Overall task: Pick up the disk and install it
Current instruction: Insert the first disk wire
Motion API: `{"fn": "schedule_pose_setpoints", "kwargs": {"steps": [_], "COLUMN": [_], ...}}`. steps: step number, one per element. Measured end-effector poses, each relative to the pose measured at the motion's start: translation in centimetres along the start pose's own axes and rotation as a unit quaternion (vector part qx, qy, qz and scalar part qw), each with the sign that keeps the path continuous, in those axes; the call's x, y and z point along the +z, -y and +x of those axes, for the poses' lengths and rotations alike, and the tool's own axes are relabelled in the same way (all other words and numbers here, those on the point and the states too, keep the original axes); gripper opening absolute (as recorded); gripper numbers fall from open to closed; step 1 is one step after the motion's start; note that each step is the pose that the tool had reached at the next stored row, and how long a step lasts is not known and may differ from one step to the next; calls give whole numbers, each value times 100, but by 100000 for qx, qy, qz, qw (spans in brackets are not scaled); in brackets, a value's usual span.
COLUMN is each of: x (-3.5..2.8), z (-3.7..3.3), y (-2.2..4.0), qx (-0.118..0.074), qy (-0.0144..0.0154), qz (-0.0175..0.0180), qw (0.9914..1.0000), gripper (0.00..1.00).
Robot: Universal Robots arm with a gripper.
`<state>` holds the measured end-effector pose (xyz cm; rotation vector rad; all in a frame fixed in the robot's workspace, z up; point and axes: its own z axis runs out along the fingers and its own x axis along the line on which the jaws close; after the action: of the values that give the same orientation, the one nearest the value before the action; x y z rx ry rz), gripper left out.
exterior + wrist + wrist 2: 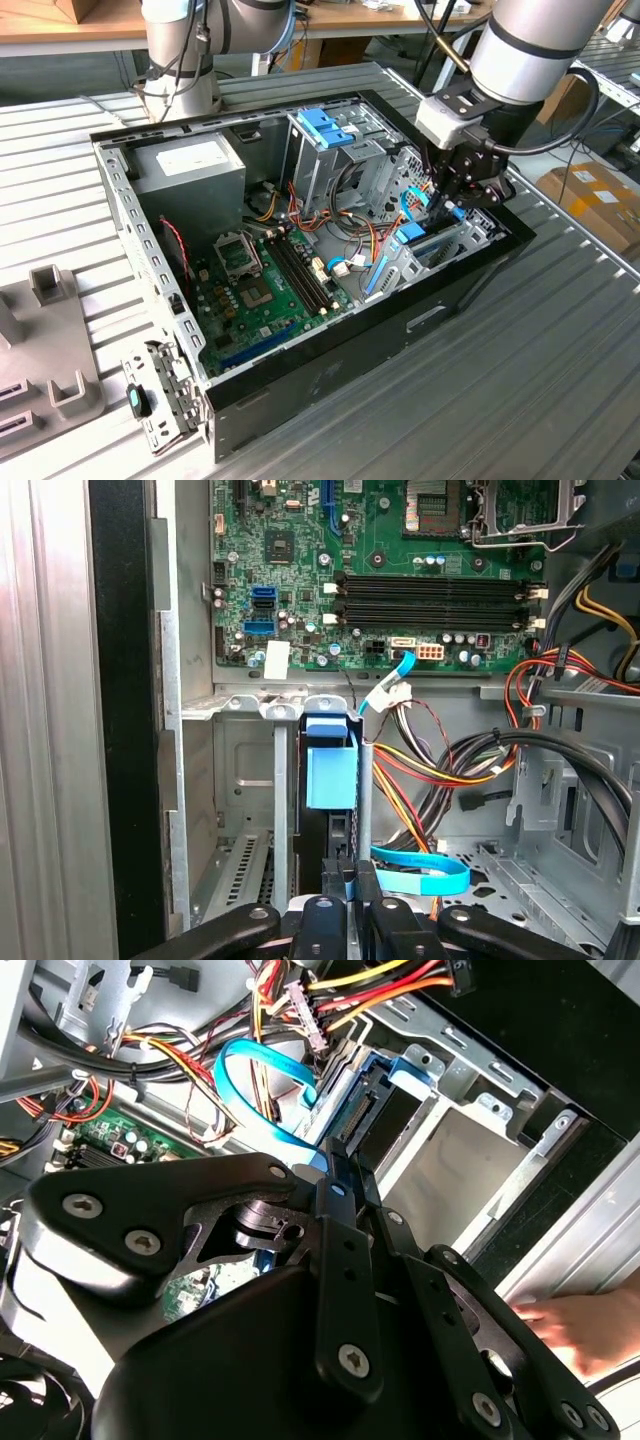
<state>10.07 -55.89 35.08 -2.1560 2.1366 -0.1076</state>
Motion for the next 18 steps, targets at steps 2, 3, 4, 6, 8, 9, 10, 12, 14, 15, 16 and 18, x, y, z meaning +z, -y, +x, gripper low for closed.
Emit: {"fn": "schedule_pose_setpoints", "kwargs": {"steps": [2, 3, 4, 6, 8, 9, 10, 12, 14, 15, 16, 18], "x": [6, 8, 8, 8, 14, 15, 18, 20, 23, 24, 24, 31], "z": [1, 5, 10, 10, 11, 11, 11, 11, 3, 2, 2, 2], "y": [-1, -1, -2, -1, -2, -2, -3, -3, -3, -3, -3, -4], "qx": [2, 3, 8, 4, 2, 1, 4, 1, 3, 3, 1, 2], "qy": [10, 20, 12, 2, 12, 1, 4, 6, 20, 22, 16, 15], "qz": [2, 1, 2, 1, 3, 1, 0, 2, 4, 2, 3, 2], "qw": [100000, 100000, 100000, 100000, 100000, 100000, 100000, 100000, 100000, 100000, 100000, 100000], "gripper": [16, 16, 16, 16, 16, 16, 16, 16, 16, 16, 16, 16]}}
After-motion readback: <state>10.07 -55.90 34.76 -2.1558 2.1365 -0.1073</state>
